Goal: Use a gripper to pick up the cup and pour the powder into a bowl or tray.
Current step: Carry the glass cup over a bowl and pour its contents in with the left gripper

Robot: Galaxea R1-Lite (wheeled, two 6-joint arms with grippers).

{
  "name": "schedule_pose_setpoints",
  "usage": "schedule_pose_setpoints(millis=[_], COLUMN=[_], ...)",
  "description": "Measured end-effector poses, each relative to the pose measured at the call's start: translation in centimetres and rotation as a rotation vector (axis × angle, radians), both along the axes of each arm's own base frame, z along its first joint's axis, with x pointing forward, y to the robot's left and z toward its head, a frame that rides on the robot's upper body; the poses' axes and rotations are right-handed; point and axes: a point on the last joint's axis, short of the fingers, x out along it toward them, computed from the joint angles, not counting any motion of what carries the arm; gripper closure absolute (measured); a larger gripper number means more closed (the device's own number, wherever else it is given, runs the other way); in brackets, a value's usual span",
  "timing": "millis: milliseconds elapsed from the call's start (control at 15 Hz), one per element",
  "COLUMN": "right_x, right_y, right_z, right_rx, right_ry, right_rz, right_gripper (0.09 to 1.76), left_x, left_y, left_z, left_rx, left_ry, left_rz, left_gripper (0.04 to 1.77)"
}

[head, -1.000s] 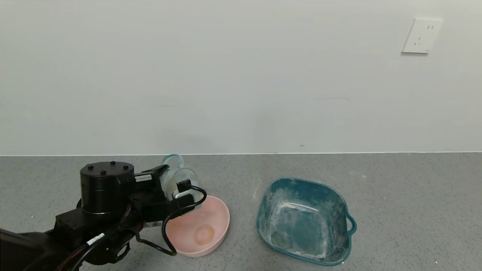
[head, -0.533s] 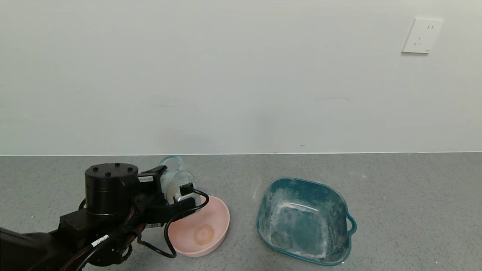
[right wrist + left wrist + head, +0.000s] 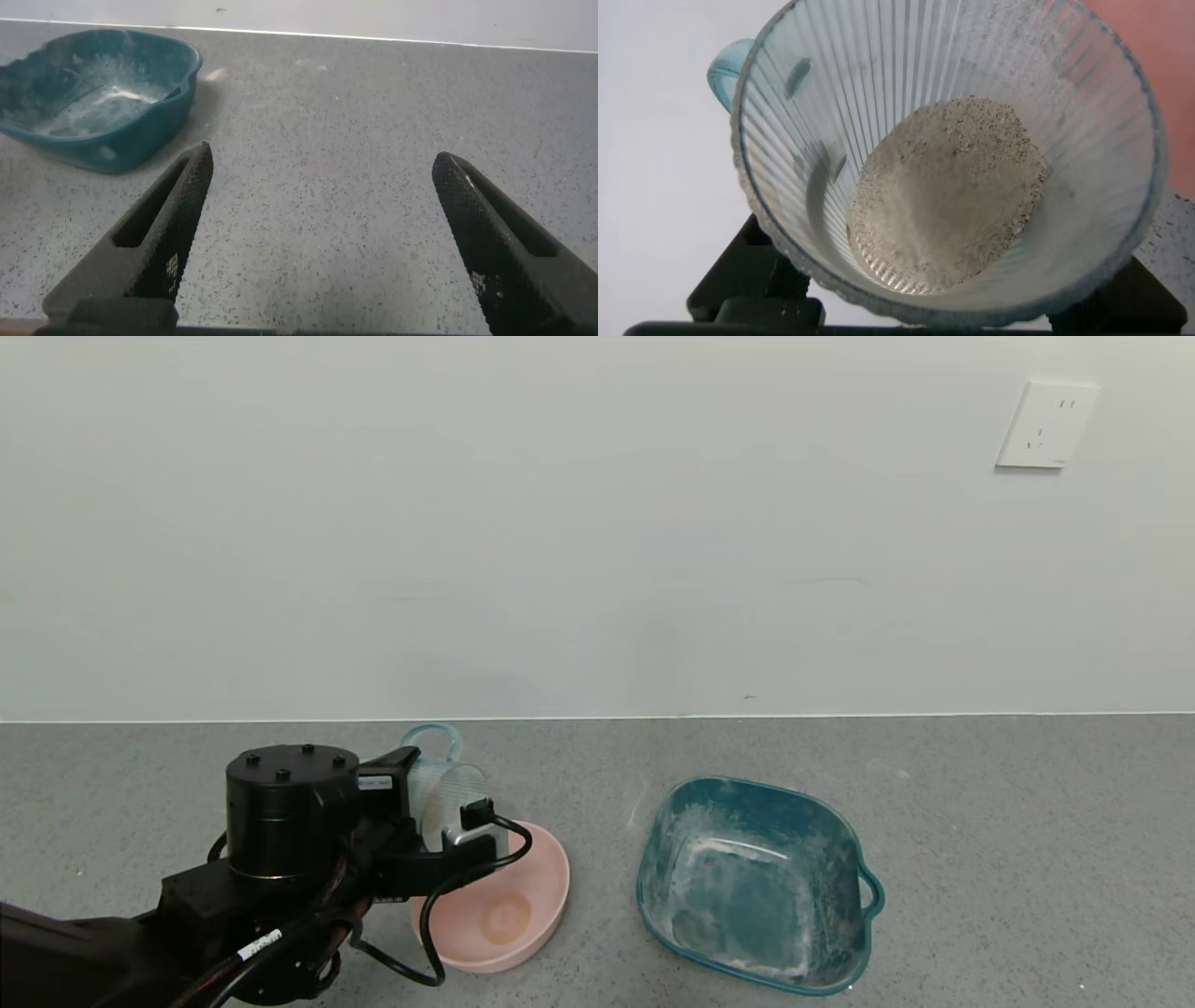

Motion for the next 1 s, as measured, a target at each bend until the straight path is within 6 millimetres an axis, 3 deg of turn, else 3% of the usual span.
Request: schedule_pose_setpoints(millis=[533,1000], right_x=[0.0,0.0], right_y=[0.0,0.0], right_z=[0.0,0.0], right_rx=[0.000,0.000], right_ry=[0.000,0.000], right_rz=[0.000,0.000], right_gripper=[0.14,0.14], left_x=[-1.3,-2.0], left_y=[-2.2,-2.3], left_z=[0.1,-0.1], left_rx=[0.112,0.200], left_ry=[-0.017,-0.007], left_rz=[-0.021,-0.049], left_gripper=[0.50,0.50])
